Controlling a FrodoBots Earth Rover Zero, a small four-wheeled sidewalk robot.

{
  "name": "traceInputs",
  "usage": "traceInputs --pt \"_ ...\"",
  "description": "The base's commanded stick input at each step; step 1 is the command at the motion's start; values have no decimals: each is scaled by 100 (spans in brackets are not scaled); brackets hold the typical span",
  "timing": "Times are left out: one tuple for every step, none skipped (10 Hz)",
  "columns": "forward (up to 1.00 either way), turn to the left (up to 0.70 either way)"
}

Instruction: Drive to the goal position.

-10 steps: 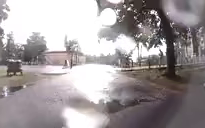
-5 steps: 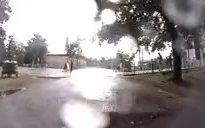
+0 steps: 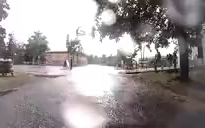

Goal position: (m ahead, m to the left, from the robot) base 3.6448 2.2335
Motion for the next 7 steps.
traceInputs --pt "85 0" --pt "85 0" --pt "85 0" --pt "85 0" --pt "85 0" --pt "85 0" --pt "85 0"
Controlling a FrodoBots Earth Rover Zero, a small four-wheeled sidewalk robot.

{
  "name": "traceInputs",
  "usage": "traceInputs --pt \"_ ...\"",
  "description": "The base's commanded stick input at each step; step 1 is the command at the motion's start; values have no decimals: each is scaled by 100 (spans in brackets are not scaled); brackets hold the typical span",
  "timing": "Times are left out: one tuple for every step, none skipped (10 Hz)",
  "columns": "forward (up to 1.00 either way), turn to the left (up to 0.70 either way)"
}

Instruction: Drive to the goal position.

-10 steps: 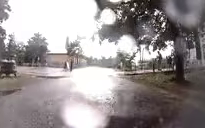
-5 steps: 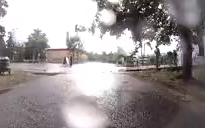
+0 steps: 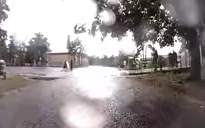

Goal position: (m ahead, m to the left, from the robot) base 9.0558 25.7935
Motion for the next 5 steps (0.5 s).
traceInputs --pt "85 0" --pt "85 0" --pt "85 0" --pt "85 0" --pt "85 0"
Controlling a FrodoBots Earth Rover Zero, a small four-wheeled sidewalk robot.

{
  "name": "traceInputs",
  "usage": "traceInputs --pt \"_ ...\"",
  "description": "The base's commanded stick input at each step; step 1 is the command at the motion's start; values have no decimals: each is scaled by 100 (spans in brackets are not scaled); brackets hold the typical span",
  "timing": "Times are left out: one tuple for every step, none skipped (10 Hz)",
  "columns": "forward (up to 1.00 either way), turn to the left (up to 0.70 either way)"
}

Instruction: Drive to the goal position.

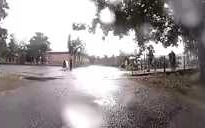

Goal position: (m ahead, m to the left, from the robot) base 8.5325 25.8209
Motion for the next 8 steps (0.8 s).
traceInputs --pt "85 0" --pt "85 0" --pt "85 0" --pt "85 0" --pt "85 0" --pt "85 0" --pt "85 0" --pt "85 0"
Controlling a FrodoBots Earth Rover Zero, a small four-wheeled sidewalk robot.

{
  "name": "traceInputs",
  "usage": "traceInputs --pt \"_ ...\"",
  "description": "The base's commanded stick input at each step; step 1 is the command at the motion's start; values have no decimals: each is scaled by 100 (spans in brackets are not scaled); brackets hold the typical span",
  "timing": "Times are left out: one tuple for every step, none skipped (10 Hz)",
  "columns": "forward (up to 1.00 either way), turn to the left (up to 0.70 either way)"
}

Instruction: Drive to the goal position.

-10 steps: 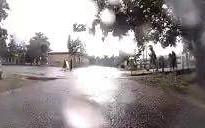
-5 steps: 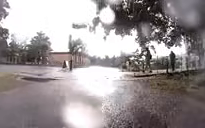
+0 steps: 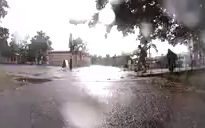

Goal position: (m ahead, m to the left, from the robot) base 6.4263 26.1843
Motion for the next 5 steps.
traceInputs --pt "85 0" --pt "85 0" --pt "85 0" --pt "85 0" --pt "85 0"
